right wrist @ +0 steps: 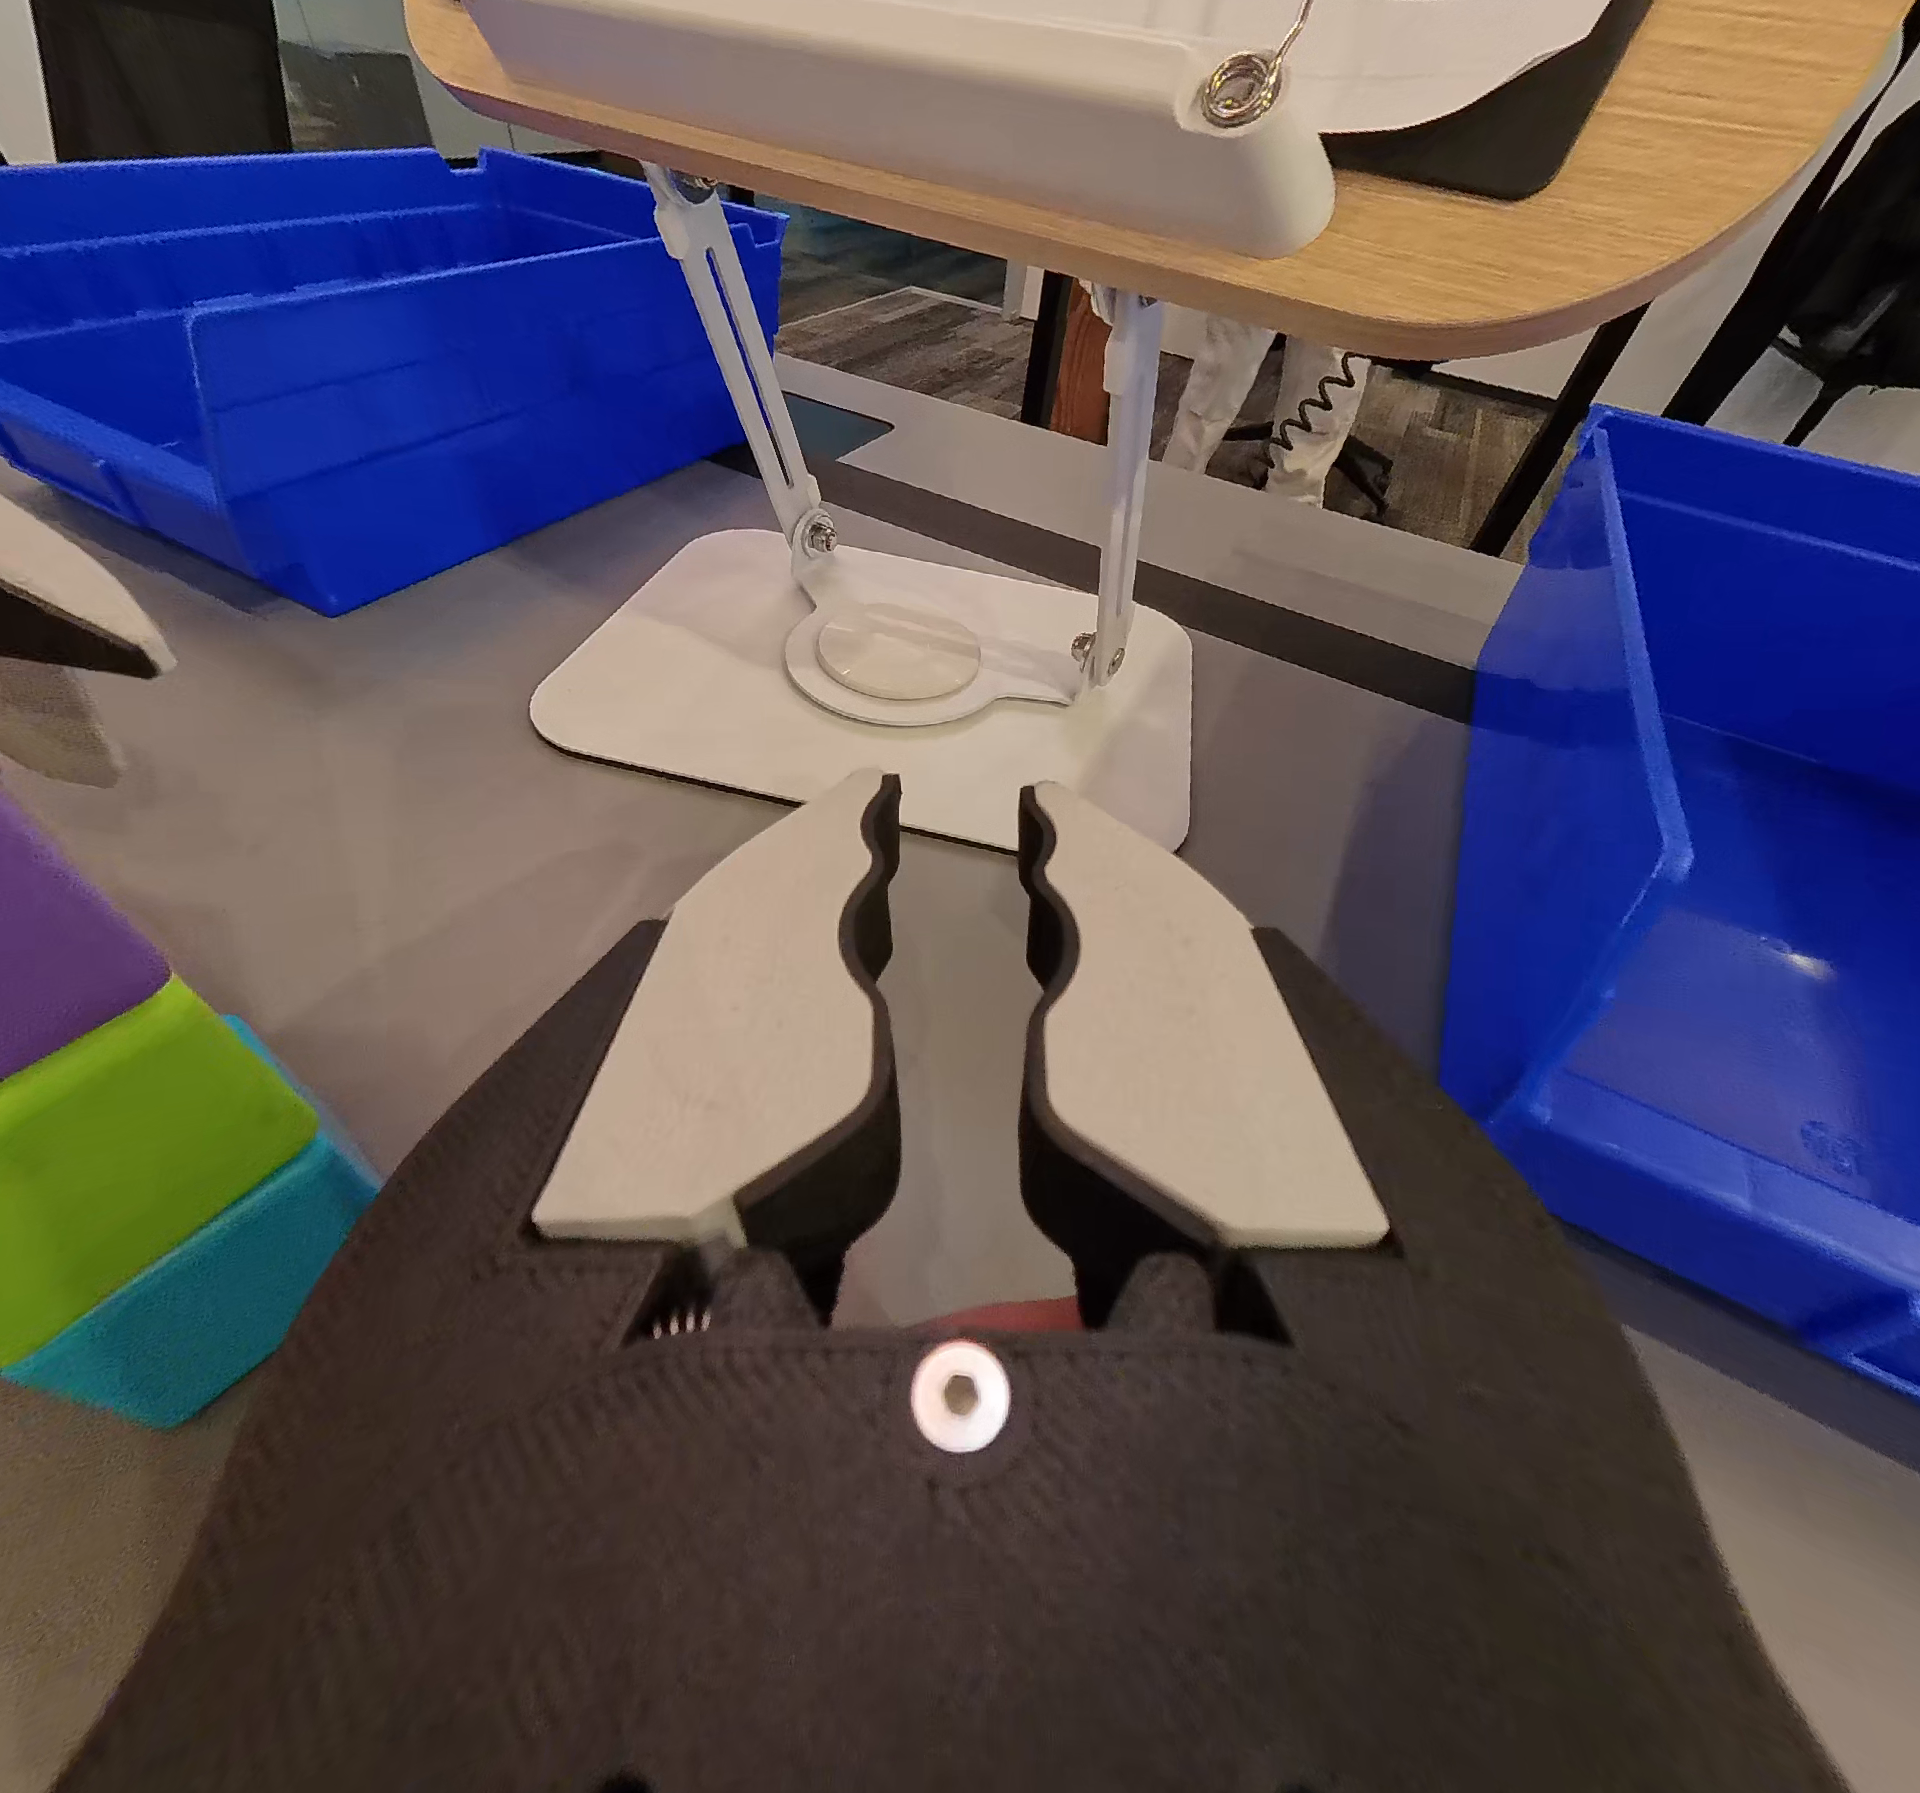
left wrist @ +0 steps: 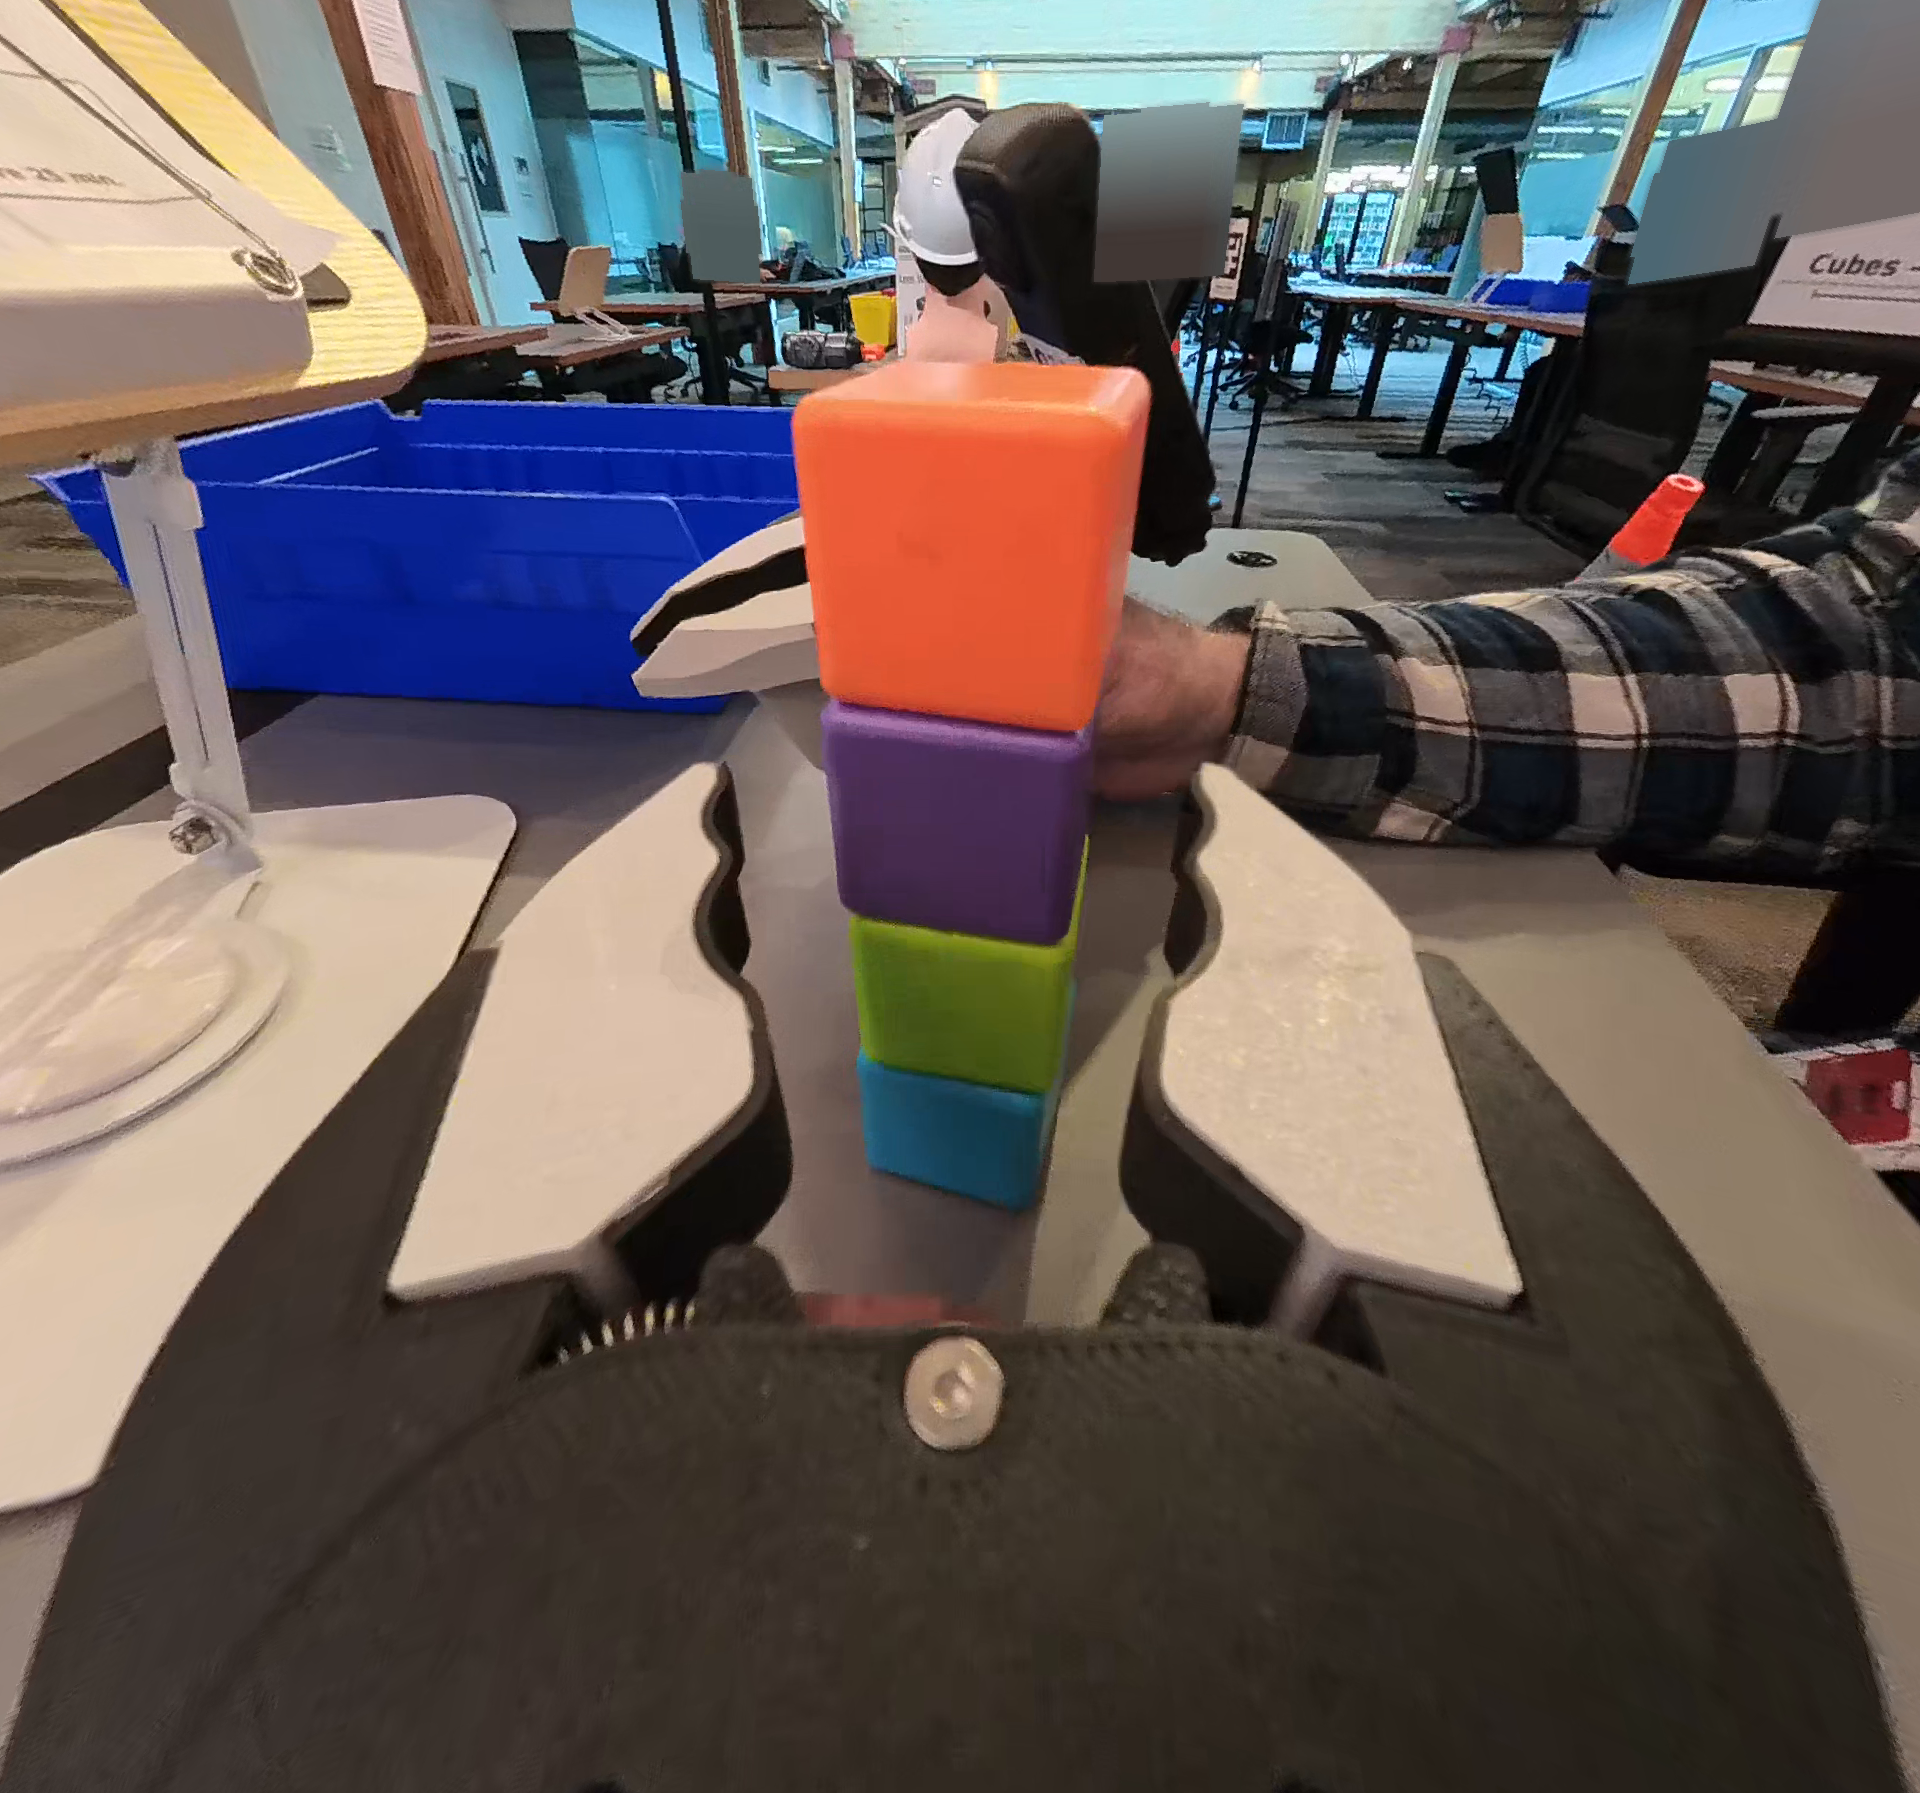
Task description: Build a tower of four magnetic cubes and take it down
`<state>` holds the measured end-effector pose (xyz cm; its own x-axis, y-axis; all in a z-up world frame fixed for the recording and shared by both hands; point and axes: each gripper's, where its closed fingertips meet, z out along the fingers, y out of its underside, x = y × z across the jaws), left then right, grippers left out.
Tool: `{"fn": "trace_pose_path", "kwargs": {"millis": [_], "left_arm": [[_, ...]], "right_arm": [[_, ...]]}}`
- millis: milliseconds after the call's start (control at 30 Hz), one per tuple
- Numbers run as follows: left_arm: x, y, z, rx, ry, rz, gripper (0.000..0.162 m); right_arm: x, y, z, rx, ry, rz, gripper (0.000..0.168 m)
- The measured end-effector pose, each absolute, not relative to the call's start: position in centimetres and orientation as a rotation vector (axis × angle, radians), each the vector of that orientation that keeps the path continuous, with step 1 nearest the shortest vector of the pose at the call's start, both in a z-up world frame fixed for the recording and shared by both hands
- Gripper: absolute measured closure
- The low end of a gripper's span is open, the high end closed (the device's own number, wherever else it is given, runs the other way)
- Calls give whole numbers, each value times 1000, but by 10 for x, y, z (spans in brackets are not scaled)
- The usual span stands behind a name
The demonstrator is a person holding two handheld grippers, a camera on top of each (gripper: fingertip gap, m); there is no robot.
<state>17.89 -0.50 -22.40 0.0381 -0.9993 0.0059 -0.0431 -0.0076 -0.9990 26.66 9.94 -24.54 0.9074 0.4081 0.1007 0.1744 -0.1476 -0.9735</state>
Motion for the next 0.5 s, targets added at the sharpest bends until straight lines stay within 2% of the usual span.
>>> {"fn": "trace_pose_path", "kwargs": {"millis": [67,167,300,400,500], "left_arm": [[184,-4,-225,-1269,1220,-1180,90],[187,-5,-226,-1263,1236,-1179,112],[188,-7,-226,-1252,1251,-1183,113],[188,-6,-226,-1254,1250,-1174,113],[188,-6,-226,-1255,1248,-1166,113]], "right_arm": [[266,99,-246,-1726,-446,217,146],[267,99,-245,-1725,-444,220,146],[266,95,-233,-1664,-444,264,147],[259,76,-201,-1555,-516,404,144],[250,56,-167,-1526,-609,585,127]]}}
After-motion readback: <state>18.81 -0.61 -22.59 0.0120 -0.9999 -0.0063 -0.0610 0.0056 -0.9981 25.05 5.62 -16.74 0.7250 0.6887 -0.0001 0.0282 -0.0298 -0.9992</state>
